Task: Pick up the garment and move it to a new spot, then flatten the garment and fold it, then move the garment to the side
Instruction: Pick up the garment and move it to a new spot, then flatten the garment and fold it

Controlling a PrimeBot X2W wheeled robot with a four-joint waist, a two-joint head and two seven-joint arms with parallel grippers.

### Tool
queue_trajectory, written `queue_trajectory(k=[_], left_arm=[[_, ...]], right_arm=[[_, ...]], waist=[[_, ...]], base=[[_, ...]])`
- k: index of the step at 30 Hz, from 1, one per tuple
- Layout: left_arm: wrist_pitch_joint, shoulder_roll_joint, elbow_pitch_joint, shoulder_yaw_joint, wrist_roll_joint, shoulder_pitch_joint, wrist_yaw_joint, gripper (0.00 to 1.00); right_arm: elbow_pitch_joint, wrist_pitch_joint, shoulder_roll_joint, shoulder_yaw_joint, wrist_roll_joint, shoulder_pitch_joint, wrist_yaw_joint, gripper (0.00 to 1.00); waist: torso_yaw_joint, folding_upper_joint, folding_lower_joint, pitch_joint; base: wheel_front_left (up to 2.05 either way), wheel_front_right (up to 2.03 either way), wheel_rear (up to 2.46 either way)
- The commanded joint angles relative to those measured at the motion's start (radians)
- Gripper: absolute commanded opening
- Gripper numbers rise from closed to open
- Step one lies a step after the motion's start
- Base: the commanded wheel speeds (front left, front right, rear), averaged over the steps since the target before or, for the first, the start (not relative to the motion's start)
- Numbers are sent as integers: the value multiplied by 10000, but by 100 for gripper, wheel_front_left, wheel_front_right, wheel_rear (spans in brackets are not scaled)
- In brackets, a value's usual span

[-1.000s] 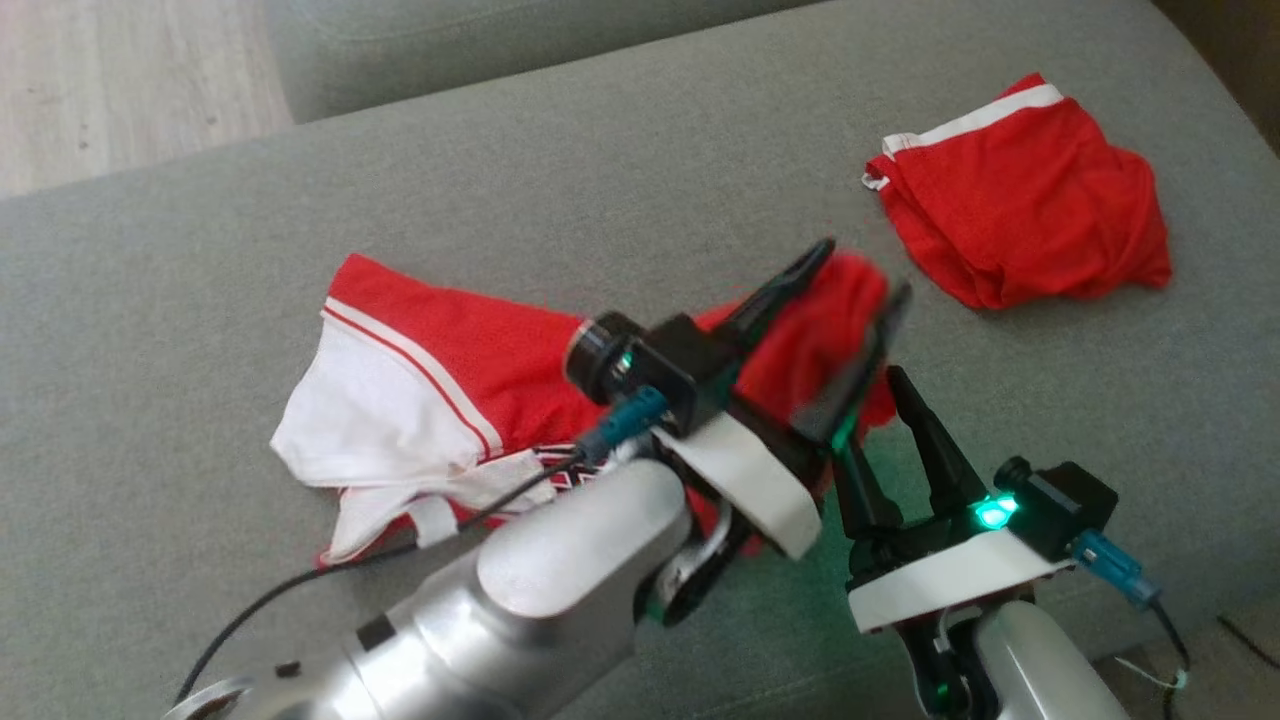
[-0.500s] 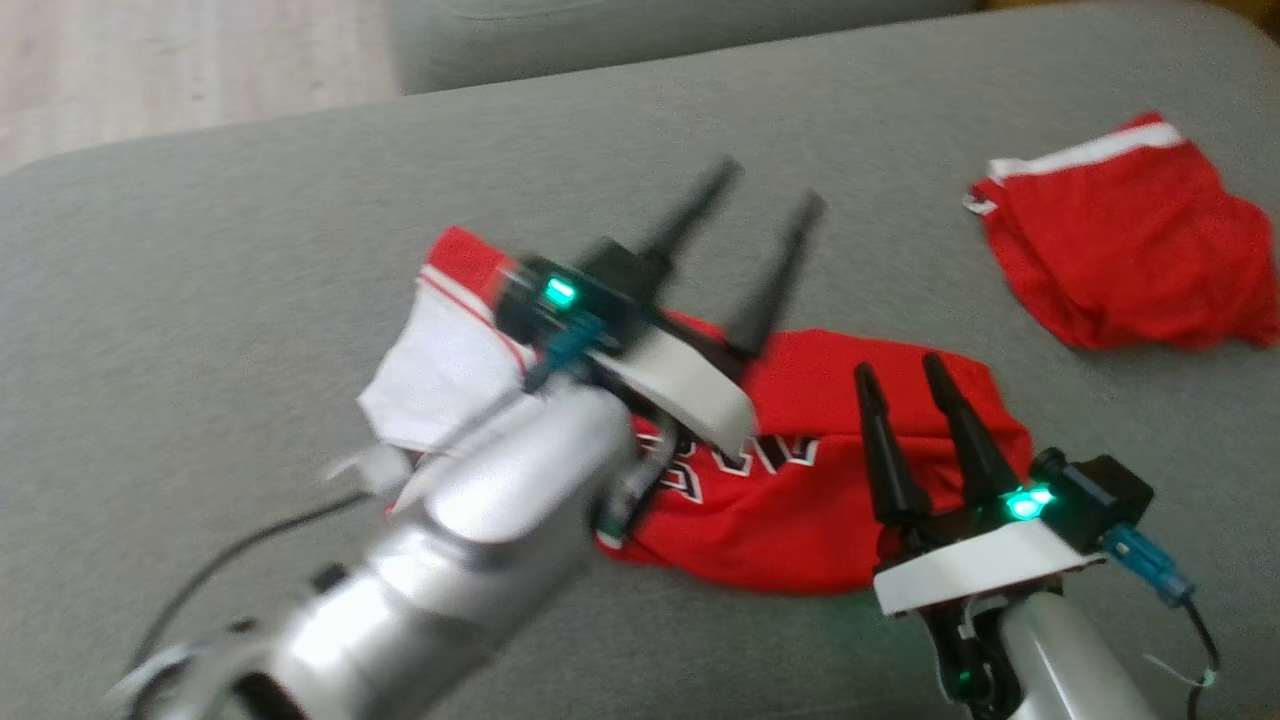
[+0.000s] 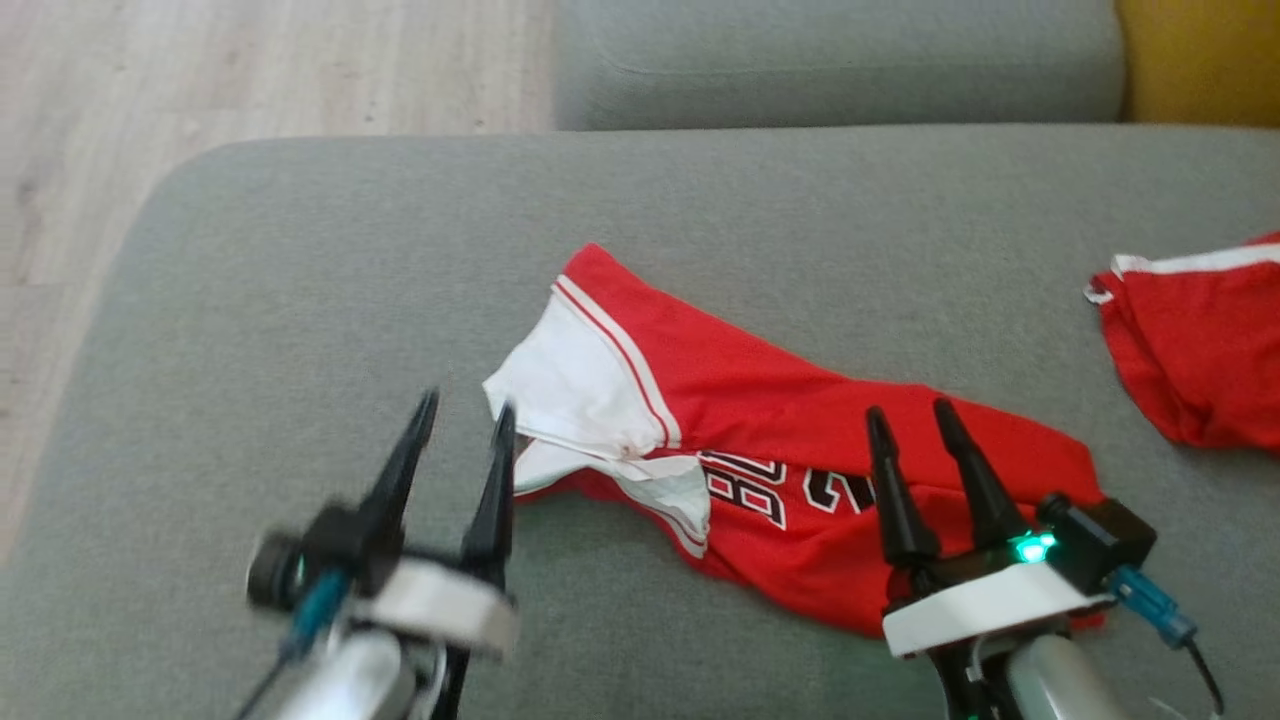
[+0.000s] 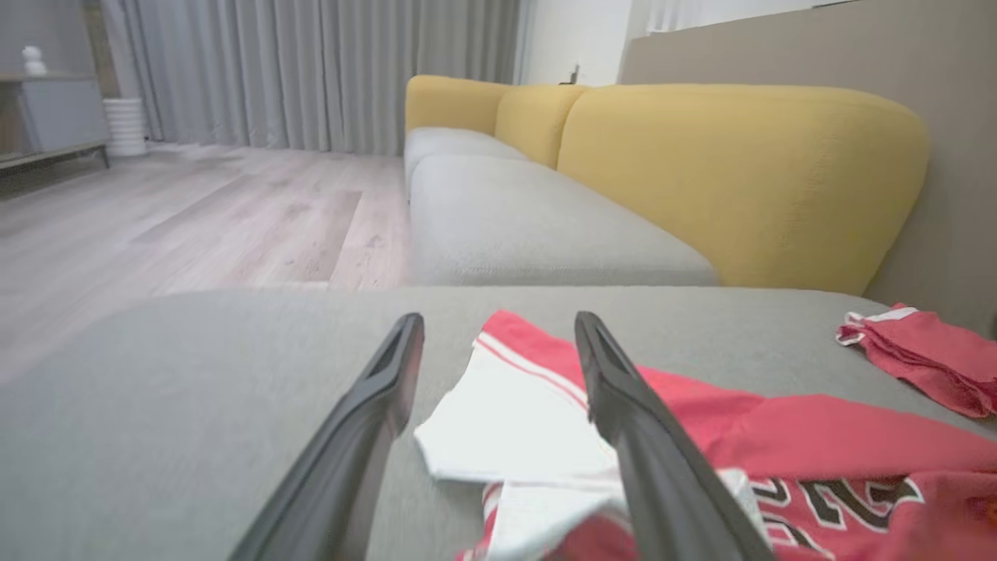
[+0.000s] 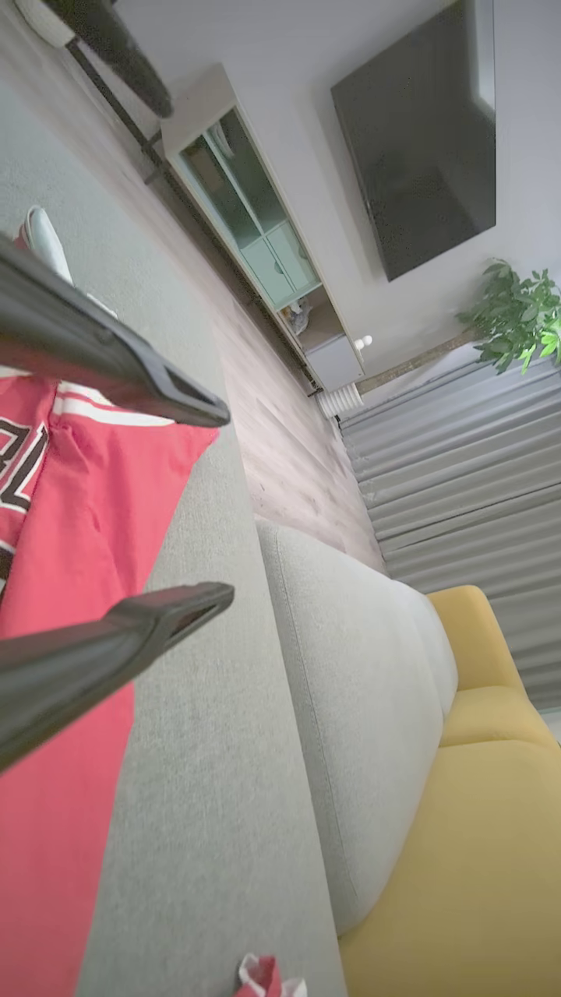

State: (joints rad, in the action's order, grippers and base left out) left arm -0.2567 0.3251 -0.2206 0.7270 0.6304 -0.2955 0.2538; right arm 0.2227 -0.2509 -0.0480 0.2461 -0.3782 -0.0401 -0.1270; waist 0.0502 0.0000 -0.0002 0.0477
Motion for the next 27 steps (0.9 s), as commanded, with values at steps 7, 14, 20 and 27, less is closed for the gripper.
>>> queue_trajectory(k=[7,14,20,27], left_arm=[[-50,-504,925,-1456,-610,1178,-185,100],[-50,-753,609,-1622,-1043,1075,-755,100],[284,-585,-305,-1437,-1152,407,-1187,100],[1325,-329,-1583,-1429,-1201,-937,-1409,100]], right_arm=[[-233,-109,-22,384,150,-103,-37,100],[-176,-109,-22,453,221,-208,-37,100],[-195,-109,-22,367,245,-274,-37,100],[-267,-109,-22,325,300,-468,-37,100]], waist=[[203,0,2,-155],[59,0,2,-57],[-165,0,2,270],[-401,0,2,798]], base=[[0,0,0],[0,0,0],[0,0,0],[0,0,0]])
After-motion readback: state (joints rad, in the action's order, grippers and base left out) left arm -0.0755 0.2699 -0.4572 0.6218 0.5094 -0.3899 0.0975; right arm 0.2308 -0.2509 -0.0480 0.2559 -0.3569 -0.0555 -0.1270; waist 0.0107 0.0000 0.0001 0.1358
